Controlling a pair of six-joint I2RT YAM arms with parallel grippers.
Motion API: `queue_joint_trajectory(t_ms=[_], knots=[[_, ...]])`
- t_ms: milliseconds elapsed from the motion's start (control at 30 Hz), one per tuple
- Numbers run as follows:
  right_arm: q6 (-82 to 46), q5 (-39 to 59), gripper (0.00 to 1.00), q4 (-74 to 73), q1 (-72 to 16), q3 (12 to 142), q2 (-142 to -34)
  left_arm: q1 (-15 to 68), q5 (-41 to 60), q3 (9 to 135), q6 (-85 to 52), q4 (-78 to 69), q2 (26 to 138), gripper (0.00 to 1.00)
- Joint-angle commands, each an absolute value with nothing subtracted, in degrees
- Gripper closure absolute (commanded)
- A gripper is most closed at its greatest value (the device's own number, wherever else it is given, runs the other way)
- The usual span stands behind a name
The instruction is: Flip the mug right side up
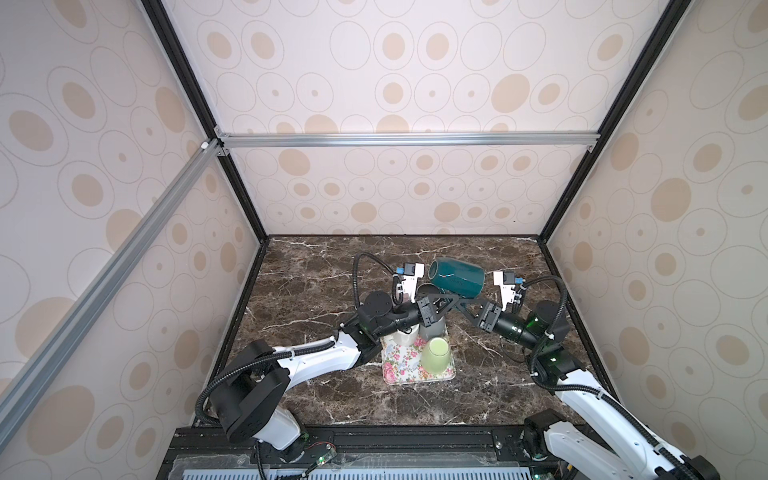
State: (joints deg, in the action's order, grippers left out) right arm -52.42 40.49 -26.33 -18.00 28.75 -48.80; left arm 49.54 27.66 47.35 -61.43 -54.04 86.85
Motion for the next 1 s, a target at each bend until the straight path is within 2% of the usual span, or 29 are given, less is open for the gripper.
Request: queue_joint_trajectory(t_ms=[0,100,233,433,667,700,767,867,900,933,967], knots=[[-52.4,40.7,0.61,-35.9,-18.2,30.0,-48.2,51.2,33.3,47.7,-63.1,-56.0,88.5,1.00],[-52.8,41.3,0.63,-36.9,-18.2,30.2,-48.1,51.1,33.4,47.6,-63.0,-55.8,88.9,1.00],[-52.2,41.3,0.71,-36.1,-18.3,30.5,-47.9,51.2,33.2,48.5,-61.3,-52.6,89.0,1.00],[-51.6,41.9,0.99,-35.5,-18.3,30.7,-48.2,51.2,32.2,50.1,-58.4,-47.5,89.3,1.00],[-49.8,40.0,1.00,-30.3,-18.3,30.6,-48.1,51.1,29.9,52.2,-55.9,-42.9,89.6,0.99],[-49.5,39.6,1.00,-29.5,-18.3,30.6,-47.9,51.2,29.4,52.4,-55.8,-42.5,89.6,0.87],[-48.8,37.9,1.00,-27.4,-18.3,30.3,-47.4,51.1,28.7,53.0,-55.3,-41.7,89.8,0.57],[-47.5,34.3,1.00,-23.5,-18.3,29.9,-46.5,51.1,28.0,53.5,-54.2,-41.4,89.7,0.37],[-46.9,33.3,1.00,-21.8,-18.3,29.9,-46.3,51.0,27.5,53.5,-54.0,-41.2,89.7,0.25],[-46.4,32.5,1.00,-20.9,-18.3,29.8,-46.2,51.0,27.3,53.5,-53.8,-41.1,89.6,0.20],[-46.1,32.2,1.00,-20.9,-18.3,29.6,-46.3,51.1,27.3,53.4,-53.3,-41.0,89.6,0.19]])
